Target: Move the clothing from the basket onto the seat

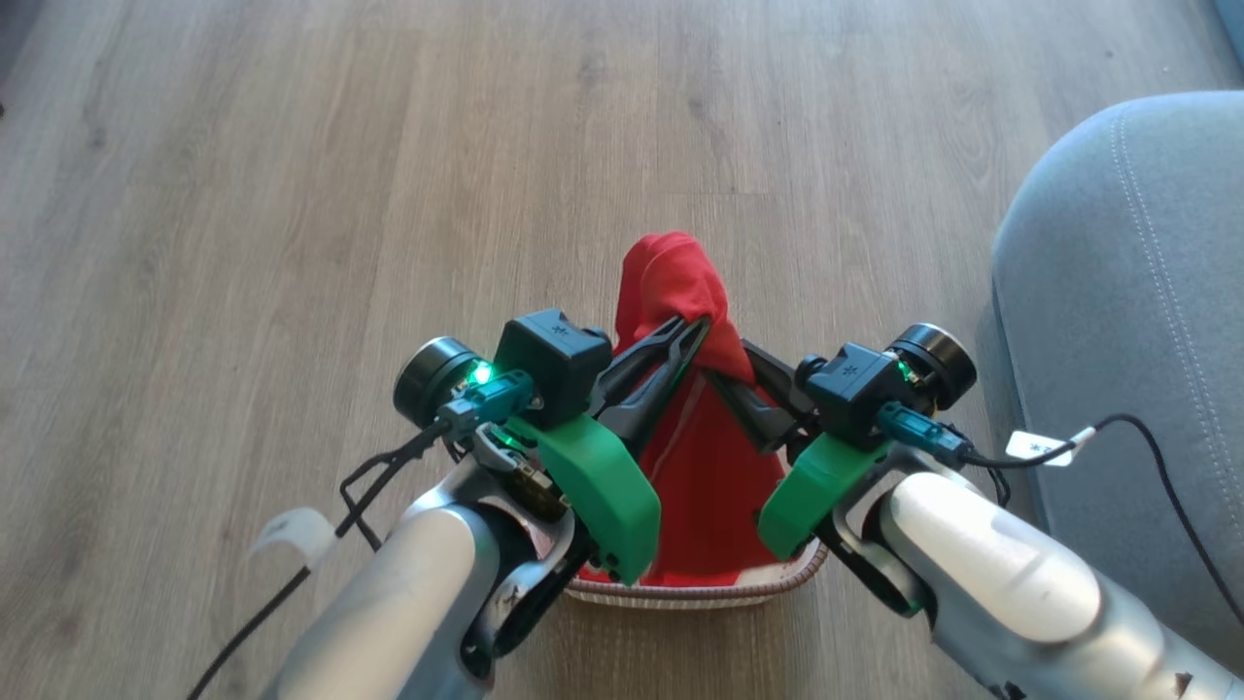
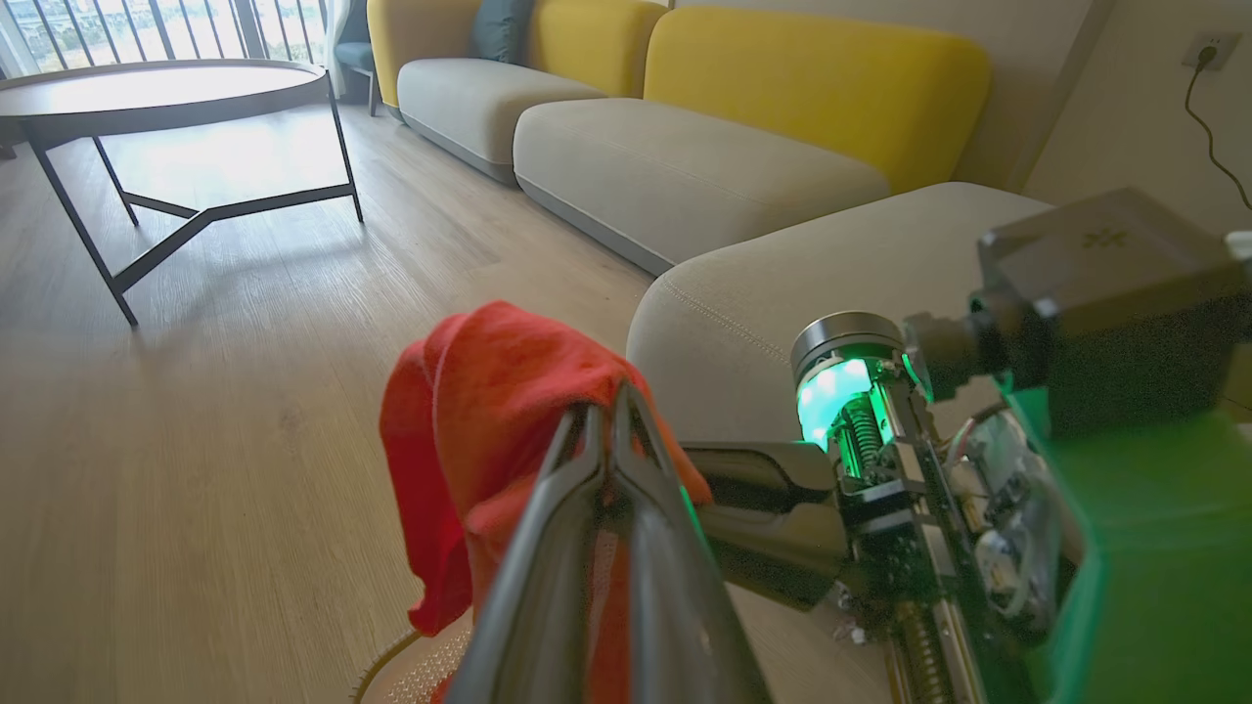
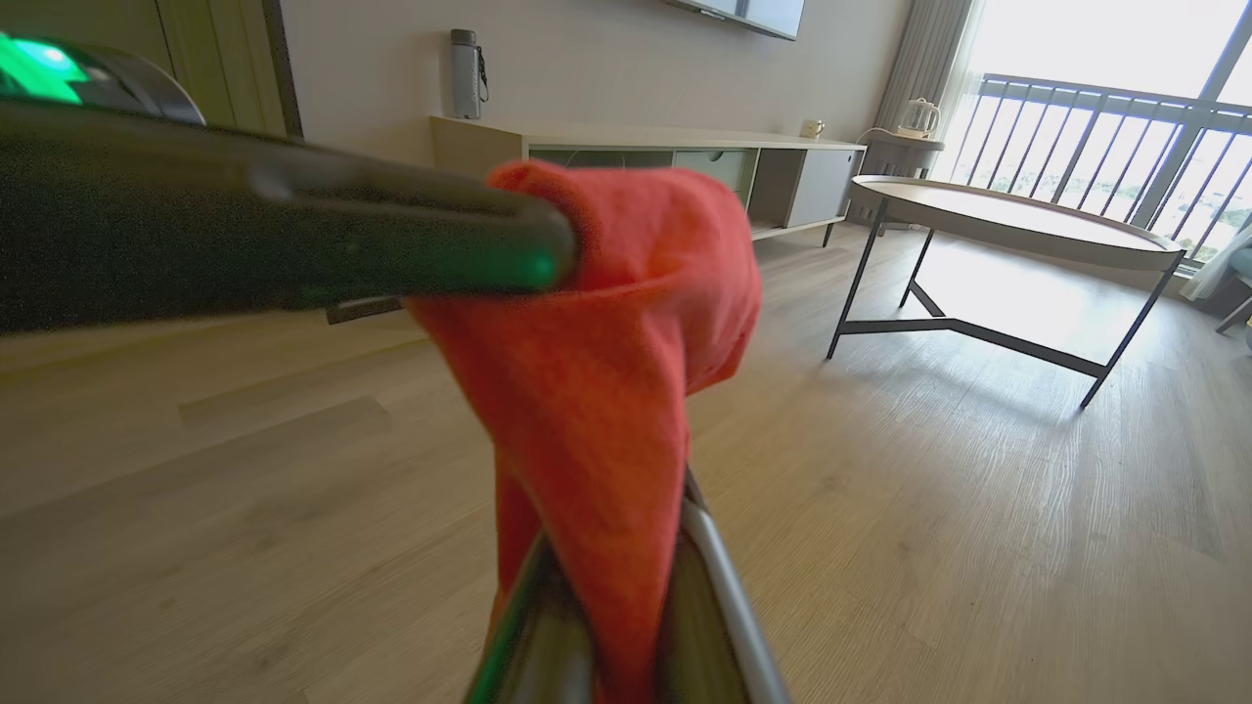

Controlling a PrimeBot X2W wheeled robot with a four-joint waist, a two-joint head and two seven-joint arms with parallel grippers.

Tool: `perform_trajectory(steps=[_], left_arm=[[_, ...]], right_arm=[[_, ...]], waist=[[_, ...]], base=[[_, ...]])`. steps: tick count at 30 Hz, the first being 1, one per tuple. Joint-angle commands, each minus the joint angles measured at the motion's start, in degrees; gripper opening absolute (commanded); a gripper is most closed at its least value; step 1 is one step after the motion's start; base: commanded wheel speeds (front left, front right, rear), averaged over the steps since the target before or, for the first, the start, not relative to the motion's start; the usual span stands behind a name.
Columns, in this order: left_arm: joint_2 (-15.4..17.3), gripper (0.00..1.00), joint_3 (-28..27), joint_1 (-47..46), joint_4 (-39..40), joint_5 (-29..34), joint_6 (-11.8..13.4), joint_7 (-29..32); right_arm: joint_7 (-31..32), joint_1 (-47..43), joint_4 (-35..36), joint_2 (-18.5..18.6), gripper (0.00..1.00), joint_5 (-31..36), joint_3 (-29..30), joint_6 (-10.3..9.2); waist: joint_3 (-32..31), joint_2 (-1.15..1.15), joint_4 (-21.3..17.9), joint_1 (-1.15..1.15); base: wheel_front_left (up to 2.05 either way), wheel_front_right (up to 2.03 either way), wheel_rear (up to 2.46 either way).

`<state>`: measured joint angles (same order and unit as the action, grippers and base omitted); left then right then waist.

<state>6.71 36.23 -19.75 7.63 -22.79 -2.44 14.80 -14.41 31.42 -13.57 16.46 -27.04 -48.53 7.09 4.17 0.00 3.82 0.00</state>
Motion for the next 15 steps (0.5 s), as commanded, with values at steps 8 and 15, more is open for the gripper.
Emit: perform_trajectory(steps=[8, 15], left_arm=[[0.7, 1.00, -3.1, -1.9, -1.1, 0.0, -0.6, -4.7], [1.9, 1.00, -3.2, -1.1, -2.9, 0.5, -1.0, -8.0]], right_arm=[[-0.6, -1.5, 3.4, 2.4, 0.00, -1.8, 2.9, 0.40], [-0.6, -4.5, 5.8, 5.4, 0.00, -2.0, 7.4, 0.40]], waist=[[0.8, 0.00, -2.2, 0.00], [0.8, 0.00, -7.6, 0.00]], base=[[0.00, 0.00, 0.00], [0.00, 0.00, 0.00]])
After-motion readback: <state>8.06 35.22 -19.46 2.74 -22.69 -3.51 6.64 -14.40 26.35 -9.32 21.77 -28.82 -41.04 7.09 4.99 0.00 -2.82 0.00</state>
